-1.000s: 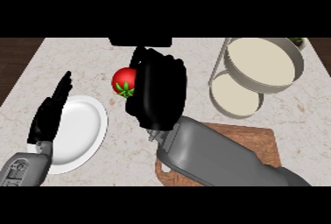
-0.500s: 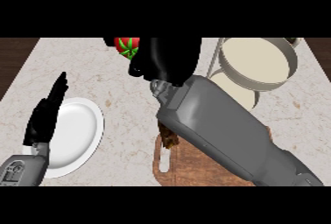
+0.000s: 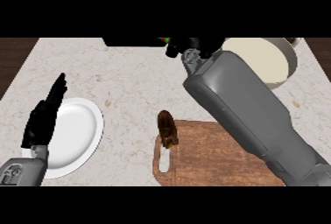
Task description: Pick the tomato from the cutting board and place it in the tiered basket
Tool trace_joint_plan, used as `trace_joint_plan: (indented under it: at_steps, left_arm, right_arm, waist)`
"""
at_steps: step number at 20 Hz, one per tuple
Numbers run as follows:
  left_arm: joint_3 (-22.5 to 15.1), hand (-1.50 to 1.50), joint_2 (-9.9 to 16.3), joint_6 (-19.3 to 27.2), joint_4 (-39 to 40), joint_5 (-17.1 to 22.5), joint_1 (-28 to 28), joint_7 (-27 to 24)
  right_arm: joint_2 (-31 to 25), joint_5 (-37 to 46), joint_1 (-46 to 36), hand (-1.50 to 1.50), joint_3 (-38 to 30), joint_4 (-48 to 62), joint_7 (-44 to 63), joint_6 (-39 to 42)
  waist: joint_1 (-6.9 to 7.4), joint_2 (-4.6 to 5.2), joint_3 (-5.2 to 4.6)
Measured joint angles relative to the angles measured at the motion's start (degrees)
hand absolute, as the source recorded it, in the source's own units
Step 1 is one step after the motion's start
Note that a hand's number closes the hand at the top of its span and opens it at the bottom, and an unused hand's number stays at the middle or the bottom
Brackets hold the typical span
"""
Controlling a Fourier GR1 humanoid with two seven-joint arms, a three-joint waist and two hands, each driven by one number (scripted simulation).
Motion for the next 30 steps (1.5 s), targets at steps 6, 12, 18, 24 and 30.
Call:
trace_joint_plan:
  at_steps: [6,12,18,24,30]
  left_arm:
    - [0.1,0.00,-0.4,-0.3,0.1,-0.3,-0.2,0.5]
    - [0.9,0.00,-1.2,-0.4,0.9,-1.1,-0.2,-0.6]
    - [2.0,0.00,-1.3,-1.4,1.3,-1.3,0.1,-1.3]
    - [2.4,0.00,-1.3,-1.9,-0.6,-1.9,0.3,-0.2]
    - [2.9,0.00,-1.5,-2.5,-0.4,-2.1,0.1,0.1]
  right_arm:
    - [-6.1,3.6,0.7,1.50,-0.7,4.8,-2.3,4.0]
    - [-10.2,3.4,3.6,1.50,-4.1,5.5,-8.5,5.7]
    - [-10.7,0.8,7.9,1.50,-7.9,4.8,-14.2,6.1]
    - [-10.4,-3.7,13.0,1.50,-12.8,3.1,-18.0,5.7]
    - [-8.7,-8.6,16.0,-1.50,-19.0,4.9,-18.5,3.5]
  waist:
    - [-0.17,0.08,0.01]
    - [-0.17,0.13,0.02]
    - [-0.13,0.13,0.03]
    - [-0.24,-0.26,-0.10]
    - [-0.19,-0.37,-0.11]
